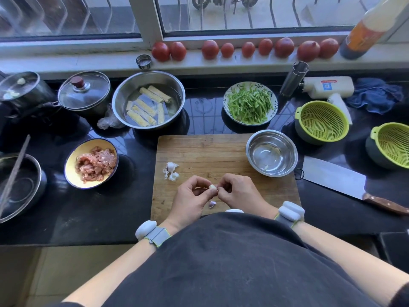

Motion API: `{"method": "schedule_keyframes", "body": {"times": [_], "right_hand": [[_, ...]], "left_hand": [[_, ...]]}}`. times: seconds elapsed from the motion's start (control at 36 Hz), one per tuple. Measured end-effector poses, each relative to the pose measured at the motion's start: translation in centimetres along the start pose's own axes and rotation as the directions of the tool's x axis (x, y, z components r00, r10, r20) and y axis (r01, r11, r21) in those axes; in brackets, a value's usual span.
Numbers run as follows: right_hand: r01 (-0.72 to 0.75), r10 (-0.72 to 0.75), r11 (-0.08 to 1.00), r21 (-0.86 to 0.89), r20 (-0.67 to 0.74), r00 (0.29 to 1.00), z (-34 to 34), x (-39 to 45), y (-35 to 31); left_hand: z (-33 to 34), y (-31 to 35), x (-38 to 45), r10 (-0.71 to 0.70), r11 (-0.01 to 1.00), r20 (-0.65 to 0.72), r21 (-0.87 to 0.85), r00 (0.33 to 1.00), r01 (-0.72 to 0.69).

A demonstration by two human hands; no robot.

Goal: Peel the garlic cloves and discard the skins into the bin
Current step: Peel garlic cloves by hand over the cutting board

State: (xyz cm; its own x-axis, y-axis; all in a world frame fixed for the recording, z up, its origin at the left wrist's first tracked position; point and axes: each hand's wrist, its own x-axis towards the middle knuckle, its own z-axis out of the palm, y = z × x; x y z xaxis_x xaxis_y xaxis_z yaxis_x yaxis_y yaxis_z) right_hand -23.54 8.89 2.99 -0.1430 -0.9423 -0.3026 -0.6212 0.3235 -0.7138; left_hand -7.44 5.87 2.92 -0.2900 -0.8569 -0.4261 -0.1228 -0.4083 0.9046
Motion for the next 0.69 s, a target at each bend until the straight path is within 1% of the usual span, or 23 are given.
{"method": "schedule_keyframes", "body": {"times": [0.03,0.08,0.14,0.17,0.19,0.25,0.28,0.33,0.42,0.56,0.69], "right_hand": [[-0.003,0.003,1.0,0.024,0.003,1.0,0.0,0.0,0.0],[0.005,-0.01,0.995,0.096,0.052,0.999,0.0,-0.1,0.0],[0.036,-0.052,0.99,0.137,0.116,0.992,0.0,-0.4,-0.3],[0.06,-0.077,0.989,0.136,0.122,0.989,0.0,-0.5,-0.2],[0.112,-0.122,0.988,0.103,0.089,0.989,0.0,-0.5,-0.1],[0.219,-0.219,0.975,-0.022,0.0,0.976,0.1,-0.2,0.3],[0.256,-0.259,0.962,-0.093,-0.015,0.966,0.0,0.0,0.5],[0.305,-0.308,0.927,-0.219,0.02,0.951,0.1,0.2,0.4],[0.349,-0.347,0.879,-0.326,0.067,0.936,0.2,0.0,0.0],[0.315,-0.312,0.882,-0.35,0.065,0.948,0.3,0.2,0.3],[0.338,-0.31,0.876,-0.344,0.136,0.941,0.5,0.0,0.7]], "left_hand": [[0.0,0.0,0.1,-0.032,0.998,-0.009,-0.051,0.999,0.031],[-0.1,-0.1,0.2,-0.113,0.978,-0.005,-0.179,0.994,0.111],[-0.1,0.0,0.2,-0.185,0.941,0.03,-0.282,0.982,0.186],[-0.1,0.1,0.2,-0.224,0.917,0.051,-0.326,0.973,0.228],[-0.1,0.3,0.2,-0.264,0.891,0.065,-0.365,0.962,0.269],[-0.1,0.5,0.2,-0.34,0.844,0.084,-0.411,0.937,0.343],[0.0,0.7,0.3,-0.367,0.828,0.098,-0.42,0.925,0.373],[0.0,1.1,0.3,-0.408,0.804,0.132,-0.417,0.903,0.424],[0.1,1.9,0.3,-0.439,0.786,0.158,-0.41,0.885,0.463],[0.8,2.2,0.4,-0.438,0.847,0.082,-0.294,0.895,0.442],[1.1,2.0,0.2,-0.481,0.843,0.06,-0.244,0.875,0.48]]}}
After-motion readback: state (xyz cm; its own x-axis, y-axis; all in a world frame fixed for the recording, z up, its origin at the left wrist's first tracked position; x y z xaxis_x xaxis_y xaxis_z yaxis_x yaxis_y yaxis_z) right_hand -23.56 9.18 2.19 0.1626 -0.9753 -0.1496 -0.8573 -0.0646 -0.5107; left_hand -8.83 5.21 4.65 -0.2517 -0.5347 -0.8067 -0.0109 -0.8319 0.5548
